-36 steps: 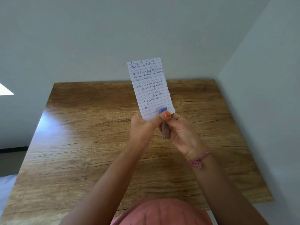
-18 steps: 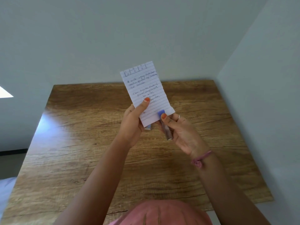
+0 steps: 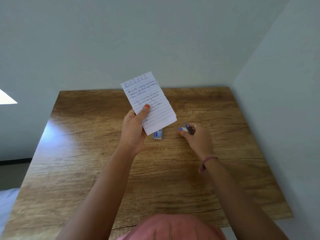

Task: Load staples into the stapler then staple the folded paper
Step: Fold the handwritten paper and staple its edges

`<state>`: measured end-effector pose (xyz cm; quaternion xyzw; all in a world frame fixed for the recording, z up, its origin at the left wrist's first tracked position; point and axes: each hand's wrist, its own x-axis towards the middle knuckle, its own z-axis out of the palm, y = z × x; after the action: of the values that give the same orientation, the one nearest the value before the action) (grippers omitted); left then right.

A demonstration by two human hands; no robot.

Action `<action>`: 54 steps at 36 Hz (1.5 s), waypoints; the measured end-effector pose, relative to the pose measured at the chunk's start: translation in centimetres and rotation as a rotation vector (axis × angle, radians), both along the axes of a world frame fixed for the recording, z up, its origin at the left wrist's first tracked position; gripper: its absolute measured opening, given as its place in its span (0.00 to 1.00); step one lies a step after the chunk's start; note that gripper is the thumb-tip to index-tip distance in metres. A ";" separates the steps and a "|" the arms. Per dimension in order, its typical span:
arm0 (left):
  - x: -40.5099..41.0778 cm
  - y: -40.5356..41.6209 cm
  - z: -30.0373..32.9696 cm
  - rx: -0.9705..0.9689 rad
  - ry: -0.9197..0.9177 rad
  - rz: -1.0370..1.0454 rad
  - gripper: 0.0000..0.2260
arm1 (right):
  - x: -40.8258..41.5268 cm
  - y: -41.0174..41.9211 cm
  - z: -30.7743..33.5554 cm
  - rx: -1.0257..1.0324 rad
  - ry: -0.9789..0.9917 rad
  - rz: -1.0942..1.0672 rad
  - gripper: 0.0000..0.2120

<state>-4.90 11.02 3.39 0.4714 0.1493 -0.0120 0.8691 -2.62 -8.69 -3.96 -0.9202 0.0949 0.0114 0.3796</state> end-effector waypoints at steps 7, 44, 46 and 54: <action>-0.1 0.1 -0.4 0.053 -0.006 -0.028 0.07 | 0.4 0.8 -0.6 -0.231 -0.021 0.025 0.26; 0.9 3.3 2.1 0.351 -0.121 -0.510 0.07 | 1.2 -1.2 9.4 0.951 0.357 0.364 0.18; 1.0 3.4 2.4 0.363 -0.115 -0.536 0.06 | 1.3 -1.3 9.4 0.967 0.354 0.401 0.14; 1.7 3.5 2.9 0.395 -0.069 -0.576 0.14 | 1.4 -0.9 8.7 0.975 0.254 0.473 0.23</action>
<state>-3.18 14.49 6.26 0.6535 -0.0198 -0.2116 0.7265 -1.27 -9.62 4.76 -0.6256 -0.0855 0.2497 0.7341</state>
